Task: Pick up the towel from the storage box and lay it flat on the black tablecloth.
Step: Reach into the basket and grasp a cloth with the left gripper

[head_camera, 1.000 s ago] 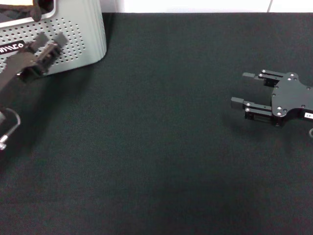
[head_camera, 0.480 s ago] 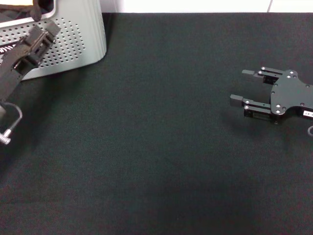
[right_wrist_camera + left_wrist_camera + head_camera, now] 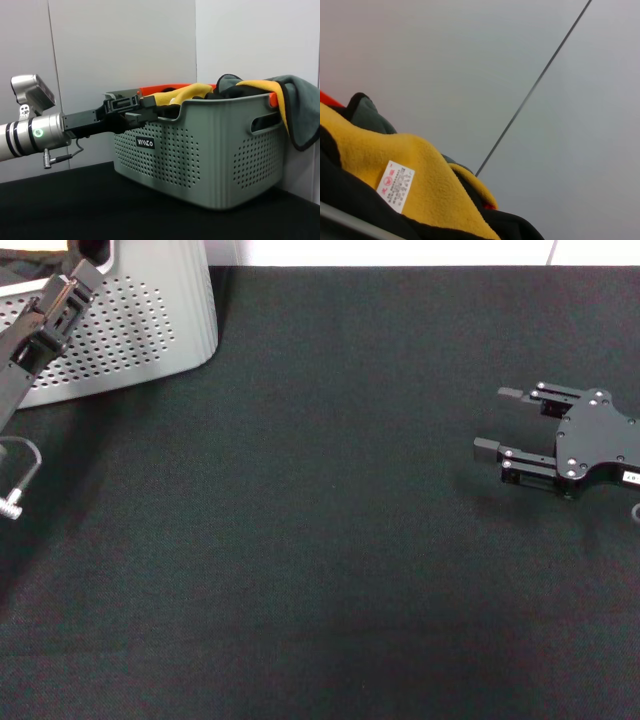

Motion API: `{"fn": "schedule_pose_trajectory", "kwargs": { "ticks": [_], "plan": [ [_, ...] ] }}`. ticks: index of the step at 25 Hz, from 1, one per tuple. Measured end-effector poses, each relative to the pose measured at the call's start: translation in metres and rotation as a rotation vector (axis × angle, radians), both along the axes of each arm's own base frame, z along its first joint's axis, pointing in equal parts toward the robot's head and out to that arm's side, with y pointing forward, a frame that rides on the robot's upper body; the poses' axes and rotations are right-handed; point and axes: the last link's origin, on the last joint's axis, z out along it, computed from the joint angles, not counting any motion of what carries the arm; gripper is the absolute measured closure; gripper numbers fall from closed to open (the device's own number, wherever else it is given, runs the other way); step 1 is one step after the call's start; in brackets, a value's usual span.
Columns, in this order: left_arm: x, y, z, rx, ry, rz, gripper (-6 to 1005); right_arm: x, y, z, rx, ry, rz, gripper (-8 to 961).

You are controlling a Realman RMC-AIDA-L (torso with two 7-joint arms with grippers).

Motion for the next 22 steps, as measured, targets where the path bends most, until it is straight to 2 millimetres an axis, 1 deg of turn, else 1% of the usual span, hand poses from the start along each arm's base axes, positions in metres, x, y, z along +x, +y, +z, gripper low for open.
{"fn": "schedule_pose_trajectory", "kwargs": {
  "ticks": [9, 19, 22],
  "plan": [
    [0.0021, 0.004, -0.004, -0.007, -0.018, 0.009, 367, 0.0006, 0.0005, -0.0024, -0.008, 0.002, -0.006, 374],
    [0.0067, 0.0064, -0.0039, -0.006, -0.02, -0.012, 382, 0.0012, 0.0, -0.0028, -0.009, 0.003, -0.008, 383],
    [0.0069, 0.0068, -0.003, 0.003, -0.029, -0.009, 506, 0.001, -0.0005, -0.0028, -0.012, 0.005, -0.006, 385]
  ]
}}
